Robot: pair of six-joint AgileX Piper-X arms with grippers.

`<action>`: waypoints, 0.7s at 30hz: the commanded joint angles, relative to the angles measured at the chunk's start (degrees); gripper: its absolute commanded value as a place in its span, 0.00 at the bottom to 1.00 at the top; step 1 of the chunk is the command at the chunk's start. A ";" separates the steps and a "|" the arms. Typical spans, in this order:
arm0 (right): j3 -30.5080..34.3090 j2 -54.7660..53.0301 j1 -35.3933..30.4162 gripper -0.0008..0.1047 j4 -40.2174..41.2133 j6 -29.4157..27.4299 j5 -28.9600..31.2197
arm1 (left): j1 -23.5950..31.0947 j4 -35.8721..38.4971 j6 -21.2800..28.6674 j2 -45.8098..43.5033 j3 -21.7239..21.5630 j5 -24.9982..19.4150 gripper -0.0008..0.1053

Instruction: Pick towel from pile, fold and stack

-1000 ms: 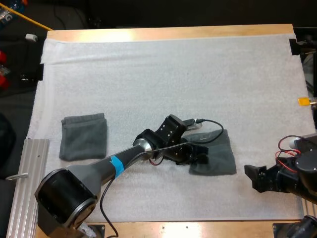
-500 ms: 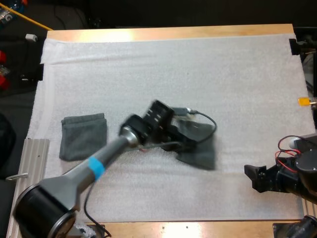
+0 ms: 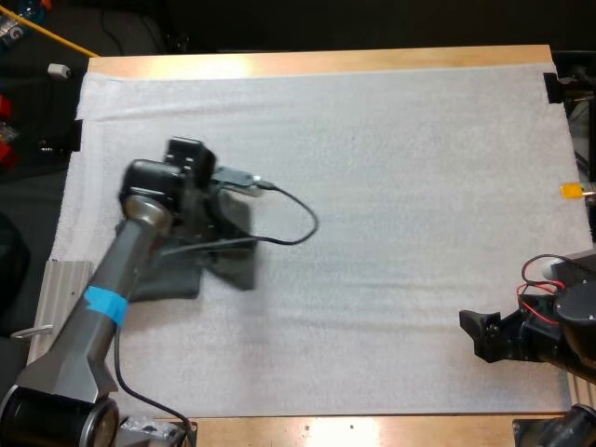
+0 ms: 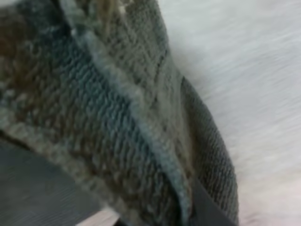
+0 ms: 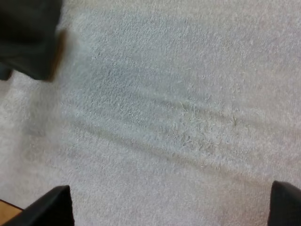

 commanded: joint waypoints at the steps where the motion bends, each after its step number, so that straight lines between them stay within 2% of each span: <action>1: -0.57 -0.14 0.15 0.76 0.43 -0.70 0.31 | 1.58 1.77 1.57 -0.73 -0.39 -2.76 0.01; 10: -0.57 -0.14 0.15 0.76 0.43 -0.70 0.31 | 10.35 2.35 3.46 -0.73 -0.39 -8.26 0.01; 21: -0.57 -0.14 0.15 0.76 0.43 -0.70 0.31 | 16.64 1.24 5.76 0.68 -0.11 -8.27 0.02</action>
